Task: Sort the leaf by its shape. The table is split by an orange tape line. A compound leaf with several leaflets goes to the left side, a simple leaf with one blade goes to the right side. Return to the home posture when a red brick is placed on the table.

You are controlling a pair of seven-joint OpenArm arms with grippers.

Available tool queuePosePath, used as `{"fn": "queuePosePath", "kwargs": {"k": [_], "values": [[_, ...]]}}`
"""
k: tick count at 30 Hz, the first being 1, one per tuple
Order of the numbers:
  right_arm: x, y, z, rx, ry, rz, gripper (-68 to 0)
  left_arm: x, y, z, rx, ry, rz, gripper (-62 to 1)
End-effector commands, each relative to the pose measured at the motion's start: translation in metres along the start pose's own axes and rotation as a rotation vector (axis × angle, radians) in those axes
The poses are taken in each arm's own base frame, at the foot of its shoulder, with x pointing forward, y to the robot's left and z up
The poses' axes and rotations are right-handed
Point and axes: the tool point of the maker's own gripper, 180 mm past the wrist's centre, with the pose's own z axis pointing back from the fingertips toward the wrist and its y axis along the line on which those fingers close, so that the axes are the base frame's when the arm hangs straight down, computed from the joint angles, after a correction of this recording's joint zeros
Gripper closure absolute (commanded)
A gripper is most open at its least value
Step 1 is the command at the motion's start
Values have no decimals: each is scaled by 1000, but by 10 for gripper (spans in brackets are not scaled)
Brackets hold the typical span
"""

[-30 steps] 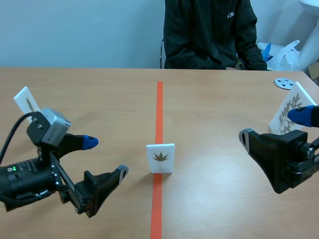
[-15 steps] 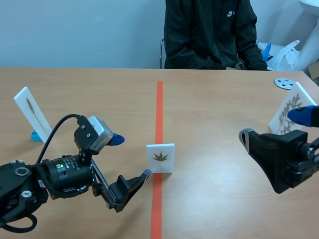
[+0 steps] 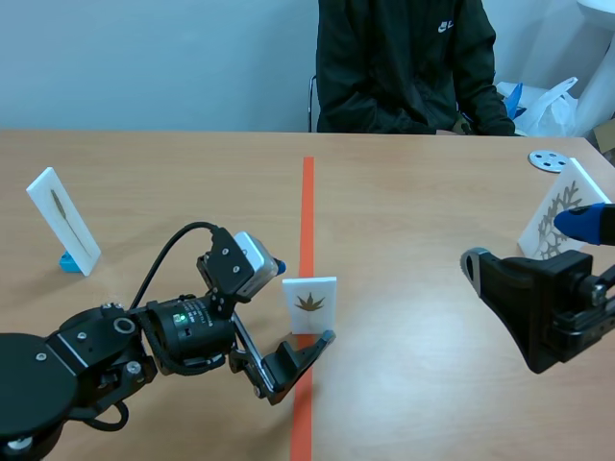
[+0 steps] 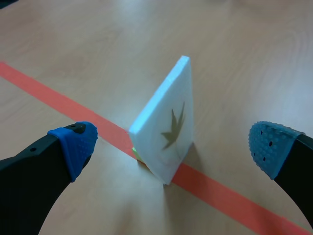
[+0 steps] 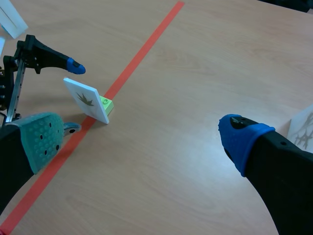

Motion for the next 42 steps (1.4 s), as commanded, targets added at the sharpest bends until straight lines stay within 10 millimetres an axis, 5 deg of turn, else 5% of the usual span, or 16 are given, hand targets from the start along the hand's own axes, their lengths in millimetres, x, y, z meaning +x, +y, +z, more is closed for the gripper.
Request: {"fn": "queuePosePath", "kwargs": {"k": [1,23,30,42], "values": [[8,-2,0,0,-27,11,-679,16,1,-7,0,-52,-4,-623],[8,-2,0,0,-28,10,-679,11,-8,-14,-18,-29,-8,-623],[8,-2,0,0,-28,10,-679,12,-8,-14,-19,-34,-7,-213],[8,-2,0,0,-28,10,-679,13,-7,-14,-16,-38,-1,-40]]}}
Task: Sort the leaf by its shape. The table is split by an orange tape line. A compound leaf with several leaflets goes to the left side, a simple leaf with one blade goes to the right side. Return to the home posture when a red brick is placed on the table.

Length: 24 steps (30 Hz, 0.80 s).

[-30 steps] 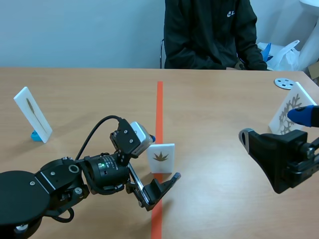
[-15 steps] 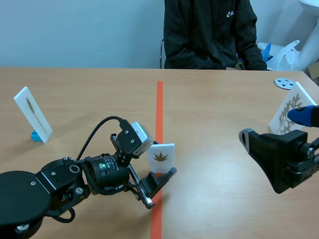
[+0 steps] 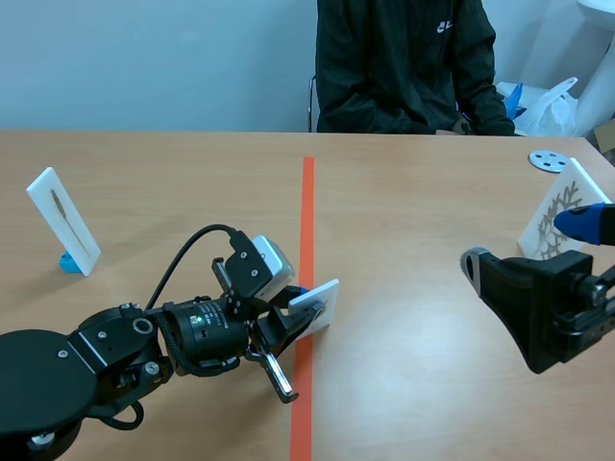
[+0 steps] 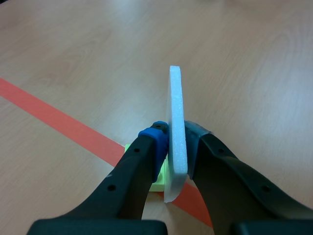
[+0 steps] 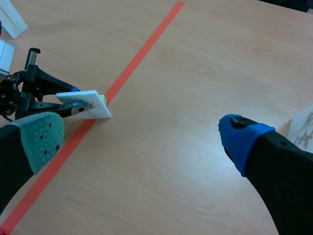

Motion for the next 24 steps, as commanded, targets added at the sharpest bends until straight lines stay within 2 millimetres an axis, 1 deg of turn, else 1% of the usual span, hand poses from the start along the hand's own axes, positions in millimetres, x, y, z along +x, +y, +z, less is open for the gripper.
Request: {"fn": "queuePosePath", "kwargs": {"k": [1,5,8,13,16,19,24], "values": [[8,-2,0,0,-29,10,-679,14,4,-3,12,-51,20,-40],[8,-2,0,0,-29,10,-679,27,14,3,36,-100,108,-40],[8,-2,0,1,-29,10,-679,34,26,14,69,-113,153,-40],[11,-3,-1,0,-41,13,-679,43,49,42,184,-141,253,-40],[11,-3,-1,0,-41,13,-679,43,59,61,257,-142,321,-40],[11,-3,-1,0,-41,14,-679,46,61,80,309,-165,370,-40],[13,-3,0,1,-48,18,-679,56,56,104,358,-185,375,-40]]}}
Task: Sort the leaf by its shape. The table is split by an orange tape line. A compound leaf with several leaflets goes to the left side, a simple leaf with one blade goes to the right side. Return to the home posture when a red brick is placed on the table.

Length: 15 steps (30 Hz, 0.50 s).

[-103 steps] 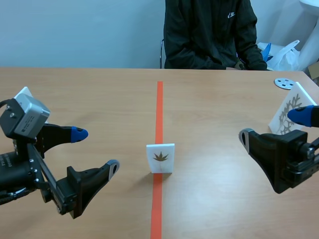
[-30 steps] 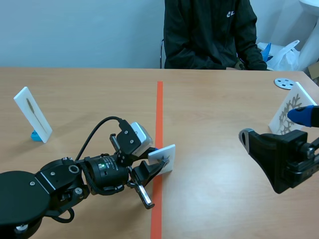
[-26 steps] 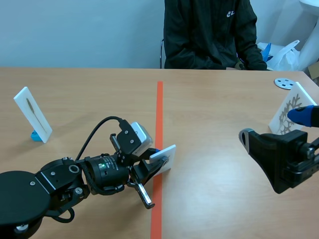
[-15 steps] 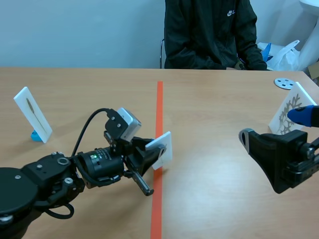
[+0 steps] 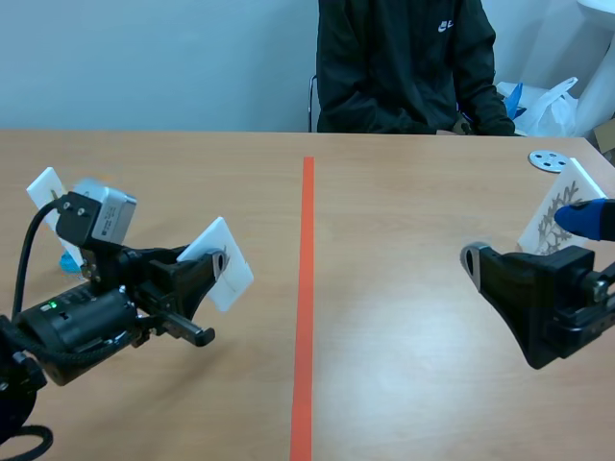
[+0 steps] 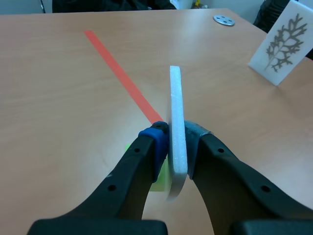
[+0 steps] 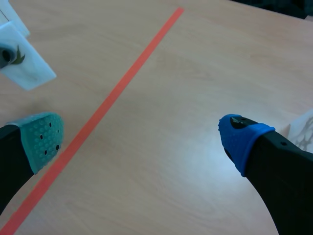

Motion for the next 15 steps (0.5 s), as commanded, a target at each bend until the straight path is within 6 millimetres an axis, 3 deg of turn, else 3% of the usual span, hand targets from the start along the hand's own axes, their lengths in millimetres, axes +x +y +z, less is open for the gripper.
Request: {"fn": "queuePosePath", "kwargs": {"k": [1,4,8,15], "values": [[9,-3,-1,1,-25,18,-679,14,1,2,12,-46,-3,-40],[8,-3,-1,1,-24,18,-679,19,16,14,96,-57,-10,-40],[8,-3,-1,1,-23,17,-679,14,60,34,297,-41,-4,-40],[8,-3,-1,1,-22,18,-679,6,110,63,485,-22,-6,-40]]}}
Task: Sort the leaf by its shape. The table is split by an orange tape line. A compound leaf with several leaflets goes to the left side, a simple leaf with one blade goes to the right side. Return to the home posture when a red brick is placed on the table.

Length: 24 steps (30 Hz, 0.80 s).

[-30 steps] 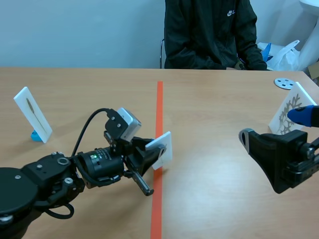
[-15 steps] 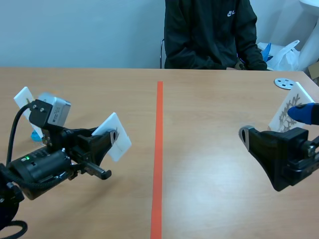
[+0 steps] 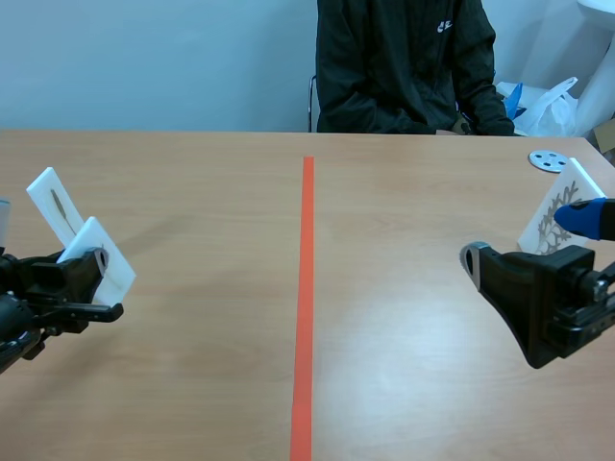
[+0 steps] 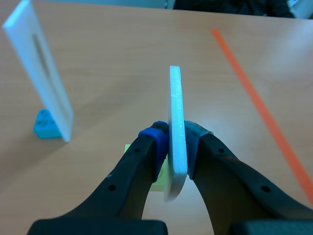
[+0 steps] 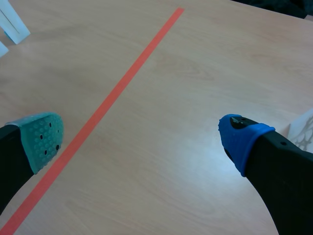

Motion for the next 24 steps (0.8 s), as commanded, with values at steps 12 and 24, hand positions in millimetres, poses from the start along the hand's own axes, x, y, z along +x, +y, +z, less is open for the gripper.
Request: {"fn": "queuePosePath", "kwargs": {"k": [12,24], "values": [[8,-3,-1,1,-22,17,-679,-11,42,-22,135,-49,65,-40],[7,-3,-1,0,-17,15,-679,-16,70,-48,237,-89,71,-40]]}}
